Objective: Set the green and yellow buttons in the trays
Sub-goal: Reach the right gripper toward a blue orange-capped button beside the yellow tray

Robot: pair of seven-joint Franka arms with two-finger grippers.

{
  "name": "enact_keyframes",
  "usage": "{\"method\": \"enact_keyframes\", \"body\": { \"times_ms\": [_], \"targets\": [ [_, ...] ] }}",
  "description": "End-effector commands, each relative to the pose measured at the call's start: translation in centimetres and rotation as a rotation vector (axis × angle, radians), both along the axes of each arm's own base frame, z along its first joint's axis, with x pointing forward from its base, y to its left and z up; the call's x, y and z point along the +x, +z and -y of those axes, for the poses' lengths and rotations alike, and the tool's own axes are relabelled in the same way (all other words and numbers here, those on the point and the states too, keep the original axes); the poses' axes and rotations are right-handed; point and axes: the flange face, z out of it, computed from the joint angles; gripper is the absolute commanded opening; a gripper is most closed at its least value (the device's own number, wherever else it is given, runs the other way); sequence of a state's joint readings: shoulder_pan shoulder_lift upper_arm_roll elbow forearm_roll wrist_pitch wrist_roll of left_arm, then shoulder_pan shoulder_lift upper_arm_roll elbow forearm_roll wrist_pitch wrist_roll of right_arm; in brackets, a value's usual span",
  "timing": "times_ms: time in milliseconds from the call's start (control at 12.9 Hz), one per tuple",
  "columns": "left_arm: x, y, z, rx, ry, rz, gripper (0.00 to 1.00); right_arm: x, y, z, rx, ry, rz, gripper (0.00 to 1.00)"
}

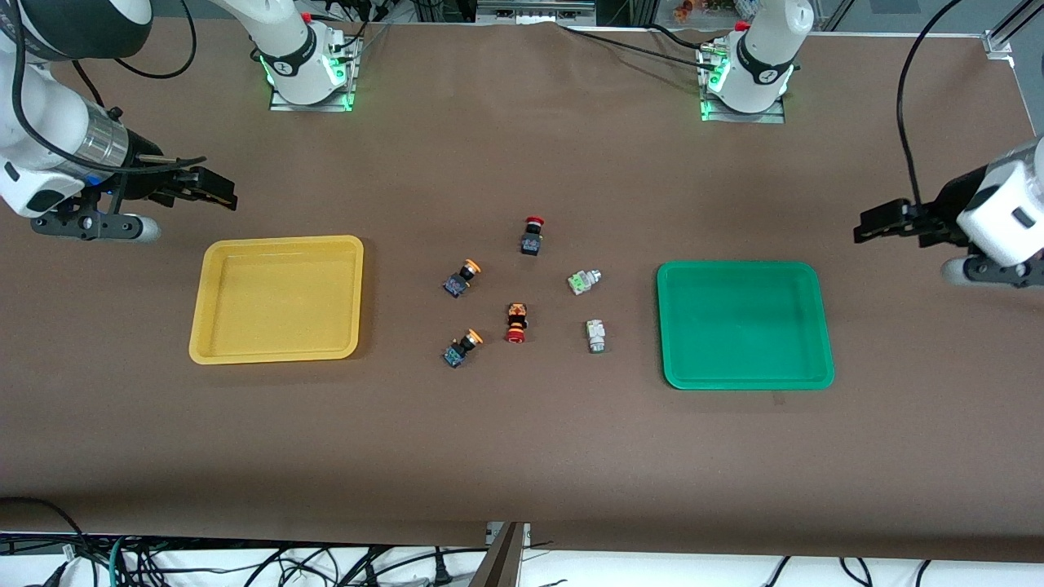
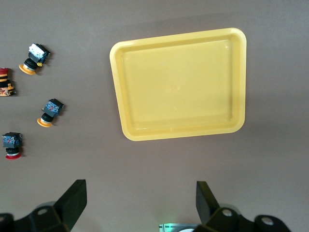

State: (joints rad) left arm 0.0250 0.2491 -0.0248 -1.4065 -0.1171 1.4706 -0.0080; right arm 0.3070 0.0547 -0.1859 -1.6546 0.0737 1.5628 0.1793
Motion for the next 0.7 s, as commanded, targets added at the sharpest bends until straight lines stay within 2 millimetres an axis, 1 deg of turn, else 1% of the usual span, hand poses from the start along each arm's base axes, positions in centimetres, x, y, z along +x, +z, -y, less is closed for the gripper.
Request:
{"method": "enact_keyframes", "body": {
  "times_ms": [0,155,233,310,388,466,543,621],
  "targets": [
    [2.6,-0.6,-1.0,-0.038,0.004,0.013,1.00,-0.1,0.6,-0.1,-0.035,0.036,0.023,0.99],
    [2.2,0.6,-2.4,-0.023,0.025,0.025,1.00,0.0,0.5,0.0,-0.039,0.042,0.019,1.00],
    [2.1,0.3,-2.6,-0.021,0.028,0.013,1.00,0.1,0.3,-0.1,-0.038,0.041,0.020,1.00],
    [2.3,-1.0,-2.3,-0.015,0.020,-0.013,1.00,0.2,0.3,-0.4,-0.034,0.035,0.021,1.00],
    [2.4,-1.2,-2.3,-0.003,0.020,-0.020,1.00,0.4,-0.1,-0.9,-0.035,0.038,0.021,1.00],
    [2.4,-1.0,-1.3,-0.001,0.001,-0.016,1.00,0.6,-1.0,-1.8,-0.035,0.044,0.008,1.00],
    [2.4,-0.9,-1.2,-0.003,0.004,-0.014,1.00,1.0,-2.3,-3.4,-0.043,0.042,-0.004,0.99],
    [2.4,-0.9,-0.8,-0.002,-0.002,-0.015,1.00,1.8,-4.3,-4.8,-0.057,-0.004,-0.009,1.00]
  ]
}}
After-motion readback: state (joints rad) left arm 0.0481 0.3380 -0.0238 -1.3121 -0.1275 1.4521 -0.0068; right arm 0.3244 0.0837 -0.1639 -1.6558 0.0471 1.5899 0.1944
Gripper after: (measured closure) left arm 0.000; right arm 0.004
